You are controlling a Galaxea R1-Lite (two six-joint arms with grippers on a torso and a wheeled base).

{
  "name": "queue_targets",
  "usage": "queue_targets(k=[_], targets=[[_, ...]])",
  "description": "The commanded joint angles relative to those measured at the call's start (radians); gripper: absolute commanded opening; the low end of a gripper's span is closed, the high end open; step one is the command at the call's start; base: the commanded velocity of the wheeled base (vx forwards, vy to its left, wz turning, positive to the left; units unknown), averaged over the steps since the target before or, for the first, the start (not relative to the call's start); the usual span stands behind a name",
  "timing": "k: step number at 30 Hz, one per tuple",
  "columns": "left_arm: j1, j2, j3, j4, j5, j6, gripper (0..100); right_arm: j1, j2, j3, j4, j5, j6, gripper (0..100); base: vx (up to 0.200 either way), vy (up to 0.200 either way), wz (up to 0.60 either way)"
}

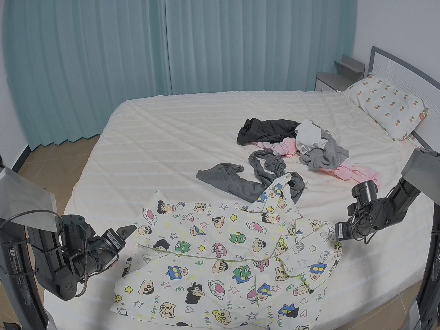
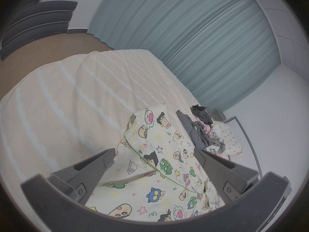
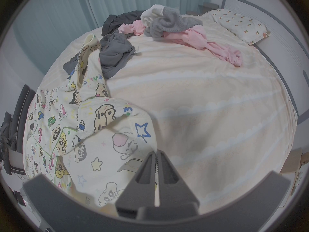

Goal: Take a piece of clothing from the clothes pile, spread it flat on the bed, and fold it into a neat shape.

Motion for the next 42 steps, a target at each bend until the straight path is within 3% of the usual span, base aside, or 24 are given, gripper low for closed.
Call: queue_targets(k=[1,12,13,17,19,22,25,29,33,36,42], targets=[[-0.003,0.004,0.007,-0.017,-0.001,-0.001,100,-0.029,0.011,0.0,-0.043,-0.001,0.0,0,0.0,0.0,0.0],[-0.014,0.047,0.015,-0.017,-0.015,-0.001,100,-0.053,0.027,0.009,-0.052,-0.047,-0.015,0,0.0,0.0,0.0],[-0.014,0.047,0.015,-0.017,-0.015,-0.001,100,-0.053,0.027,0.009,-0.052,-0.047,-0.015,100,0.0,0.0,0.0],[-0.022,0.055,0.053,-0.017,-0.072,0.004,100,-0.052,0.022,0.015,-0.088,-0.032,-0.004,100,0.0,0.0,0.0],[-0.008,0.044,0.132,-0.017,-0.178,0.07,100,-0.044,-0.012,0.075,-0.144,-0.023,0.002,100,0.0,0.0,0.0],[0.026,0.047,0.146,-0.007,-0.211,0.18,100,-0.036,-0.053,0.152,-0.199,0.008,0.045,100,0.0,0.0,0.0],[0.081,0.044,0.146,-0.004,-0.233,0.206,100,-0.019,-0.115,0.247,-0.256,0.08,0.088,100,0.0,0.0,0.0],[0.107,0.049,0.146,-0.002,-0.32,0.199,100,0.024,-0.161,0.388,-0.344,0.244,0.16,100,0.0,0.0,0.0],[0.1,0.064,0.146,-0.004,-0.331,0.197,100,0.036,-0.145,0.451,-0.468,0.327,0.218,100,0.0,0.0,0.0],[0.101,0.075,0.146,-0.007,-0.334,0.197,100,0.034,-0.119,0.495,-0.554,0.338,0.23,100,-0.133,0.0,0.0],[0.09,0.076,0.146,-0.004,-0.331,0.2,100,0.063,-0.113,0.558,-0.581,0.384,0.218,100,-0.2,0.0,0.0]])
